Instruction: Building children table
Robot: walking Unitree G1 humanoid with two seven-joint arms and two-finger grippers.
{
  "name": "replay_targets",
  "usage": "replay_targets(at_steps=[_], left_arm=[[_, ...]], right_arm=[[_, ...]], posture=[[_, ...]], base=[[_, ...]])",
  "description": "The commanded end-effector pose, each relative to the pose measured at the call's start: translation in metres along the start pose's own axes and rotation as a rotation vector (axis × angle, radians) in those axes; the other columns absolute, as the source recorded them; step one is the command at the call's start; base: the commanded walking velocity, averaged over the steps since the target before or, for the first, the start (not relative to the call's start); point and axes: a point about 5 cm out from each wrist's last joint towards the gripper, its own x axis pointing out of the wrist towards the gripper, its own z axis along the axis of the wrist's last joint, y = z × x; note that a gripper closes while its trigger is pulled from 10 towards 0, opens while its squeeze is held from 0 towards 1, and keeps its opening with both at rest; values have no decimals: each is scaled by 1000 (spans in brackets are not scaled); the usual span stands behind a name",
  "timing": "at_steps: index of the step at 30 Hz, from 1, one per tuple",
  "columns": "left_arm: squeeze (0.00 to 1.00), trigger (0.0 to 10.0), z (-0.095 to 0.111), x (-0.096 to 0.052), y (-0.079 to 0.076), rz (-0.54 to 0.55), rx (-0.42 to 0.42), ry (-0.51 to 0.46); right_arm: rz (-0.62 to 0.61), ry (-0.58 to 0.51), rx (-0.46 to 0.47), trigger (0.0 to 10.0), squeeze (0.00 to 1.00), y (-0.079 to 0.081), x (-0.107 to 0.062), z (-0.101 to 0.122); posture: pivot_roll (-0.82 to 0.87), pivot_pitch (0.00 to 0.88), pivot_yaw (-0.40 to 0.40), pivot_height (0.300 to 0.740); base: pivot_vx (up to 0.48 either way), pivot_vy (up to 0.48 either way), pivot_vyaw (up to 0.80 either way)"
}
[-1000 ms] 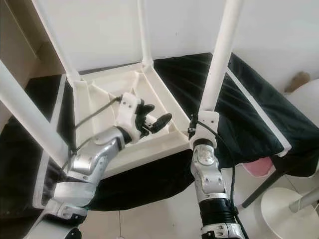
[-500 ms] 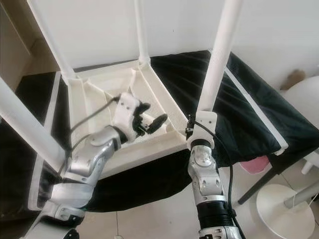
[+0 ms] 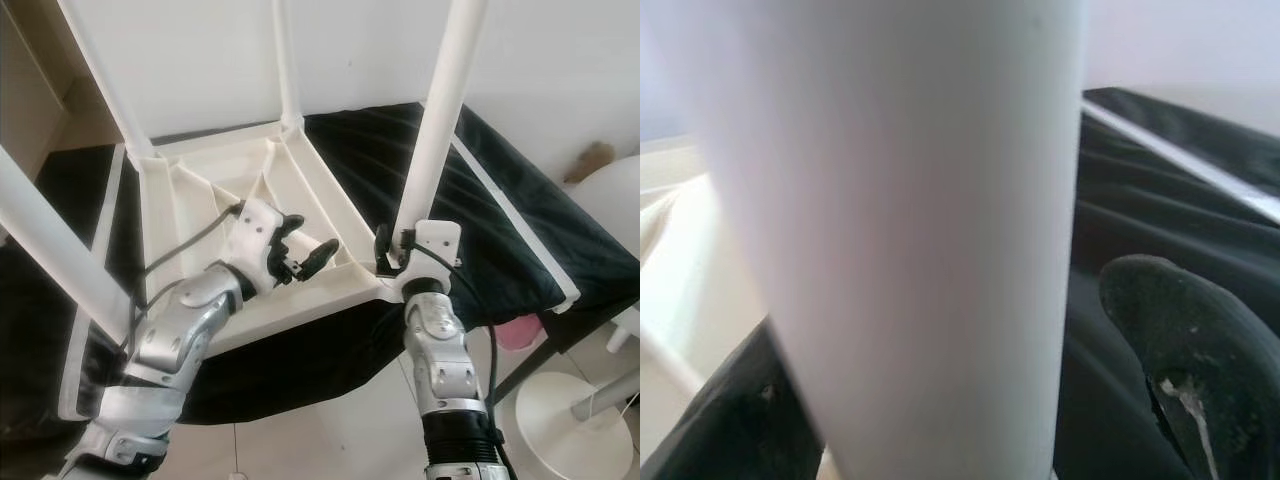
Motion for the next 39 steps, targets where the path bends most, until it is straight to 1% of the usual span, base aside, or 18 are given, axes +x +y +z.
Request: replay_targets(at_steps=[1,2,3,5,6,7,8,10,13,15,17,18,22,27,34,35,36,39], left_arm=[[0,10000,0,-1,1,34,2,2],[0,10000,-2,-6,-4,-3,5,7],[0,10000,-4,-13,-11,-59,-23,6],[0,10000,-4,-13,-11,-59,-23,6],[0,10000,-5,-17,-15,-100,-32,2],[0,10000,-5,-17,-15,-100,-32,2],[0,10000,-5,-21,-23,-161,-22,8],[0,10000,-5,-24,-30,-219,-4,21],[0,10000,-5,-24,-33,-240,2,29],[0,10000,-3,-26,-40,-274,17,35],[0,10000,-1,-27,-43,-299,-8,24],[0,10000,-1,-28,-45,-317,5,26],[0,10000,-2,-30,-44,-329,22,36],[0,10000,-5,-27,-39,-303,-10,60],[0,10000,-12,-24,-45,-308,-10,110],[0,10000,-12,-22,-46,-302,-5,117],[0,10000,-13,-21,-46,-296,-4,123],[0,10000,-13,-20,-48,-293,3,124]], right_arm=[[11,-14,17,10000,1000,0,-1,2],[55,-22,18,10000,749,-5,-1,5],[122,-30,5,10000,0,-9,0,8],[122,-30,5,10000,0,-9,0,8],[182,-33,-6,10000,0,-10,1,10],[182,-33,-6,10000,0,-10,1,10],[264,-36,-30,10000,0,-13,3,13],[363,-34,-65,10000,0,-16,6,15],[401,-26,-83,10000,0,-18,8,15],[463,-11,-137,10000,0,-22,12,14],[508,22,-149,10000,0,-25,12,10],[534,42,-151,10000,0,-26,12,7],[580,67,-154,10000,0,-27,12,4],[617,68,-199,10000,0,-25,16,3],[643,43,-215,9922,0,-24,20,5],[645,41,-220,6275,0,-25,21,5],[643,41,-225,0,0,-26,21,4],[641,45,-228,0,0,-27,18,0]], posture=[[-12,0,3,740],[-10,0,0,740],[-8,0,-4,740],[-8,0,-4,740],[-6,0,-5,740],[-6,0,-5,740],[-1,0,-8,740],[4,0,-8,740],[4,0,-7,740],[6,0,-6,740],[9,0,-8,740],[14,0,-14,740],[12,0,-11,740],[3,0,-2,740],[0,0,11,740],[-1,0,12,740],[-2,0,14,740],[-2,0,15,740]], base=[[0,0,0],[0,0,0],[0,0,0],[0,0,0],[0,0,0],[0,0,0],[0,0,0],[0,0,0],[0,0,0],[0,0,0],[0,0,0],[0,0,0],[0,0,0],[0,0,0],[0,0,0],[0,0,0],[0,0,0],[0,0,0]])
